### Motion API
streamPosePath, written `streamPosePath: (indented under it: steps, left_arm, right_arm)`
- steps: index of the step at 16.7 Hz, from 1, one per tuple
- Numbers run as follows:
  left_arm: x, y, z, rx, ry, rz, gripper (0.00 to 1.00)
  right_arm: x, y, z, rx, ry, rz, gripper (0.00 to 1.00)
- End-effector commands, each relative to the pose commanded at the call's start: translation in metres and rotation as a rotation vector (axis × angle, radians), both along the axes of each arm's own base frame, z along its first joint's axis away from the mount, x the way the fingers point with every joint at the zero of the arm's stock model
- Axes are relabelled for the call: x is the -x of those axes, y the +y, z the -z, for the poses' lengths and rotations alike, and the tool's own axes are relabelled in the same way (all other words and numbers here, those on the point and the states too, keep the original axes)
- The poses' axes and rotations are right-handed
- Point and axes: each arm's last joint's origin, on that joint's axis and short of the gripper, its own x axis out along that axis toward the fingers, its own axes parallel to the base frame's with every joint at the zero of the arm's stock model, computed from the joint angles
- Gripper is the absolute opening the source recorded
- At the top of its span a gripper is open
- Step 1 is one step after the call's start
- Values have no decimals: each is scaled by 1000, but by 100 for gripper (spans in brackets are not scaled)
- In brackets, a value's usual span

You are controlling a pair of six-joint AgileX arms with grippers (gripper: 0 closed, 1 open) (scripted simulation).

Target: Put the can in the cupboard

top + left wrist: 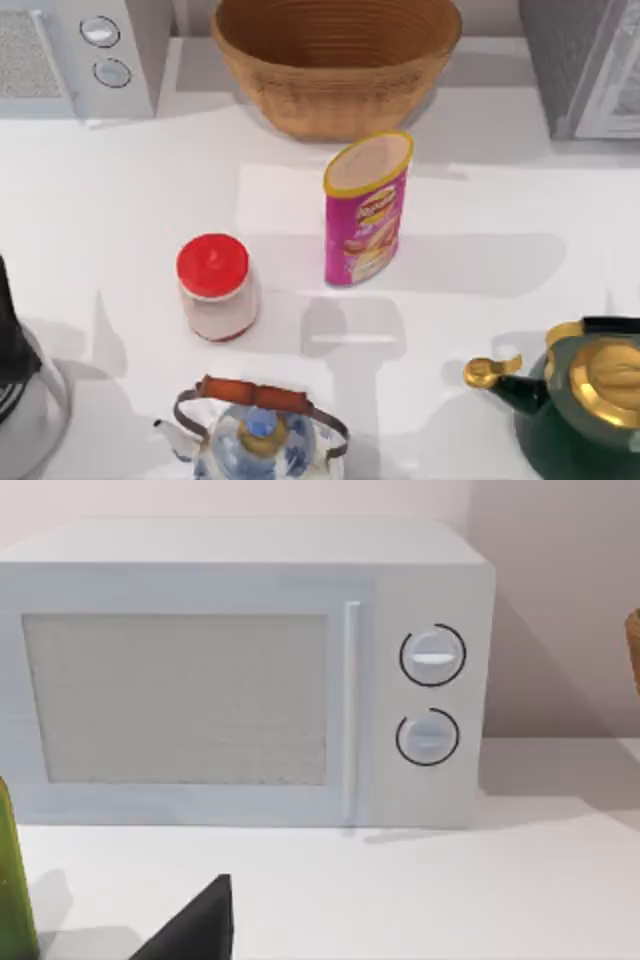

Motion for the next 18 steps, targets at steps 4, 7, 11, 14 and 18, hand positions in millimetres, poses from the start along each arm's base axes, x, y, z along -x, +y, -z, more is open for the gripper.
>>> streamPosePath:
  steps: [4, 7, 11, 14, 18]
  left_arm:
    - [0, 0, 0, 0, 0, 0, 100]
    - [0, 0, 0, 0, 0, 0, 100]
    - [0, 0, 0, 0, 0, 0, 100]
    - [0, 0, 0, 0, 0, 0, 100]
    - [0, 0, 0, 0, 0, 0, 100]
  right_arm:
    - [2, -1, -12, 8, -41, 5, 100]
    - [5, -3, -46, 29, -84, 32, 100]
    - [-11, -10, -90, 56, 2, 82, 100]
    - [-46, -20, -106, 66, 170, 108, 100]
    - [-104, -41, -81, 54, 479, 104, 100]
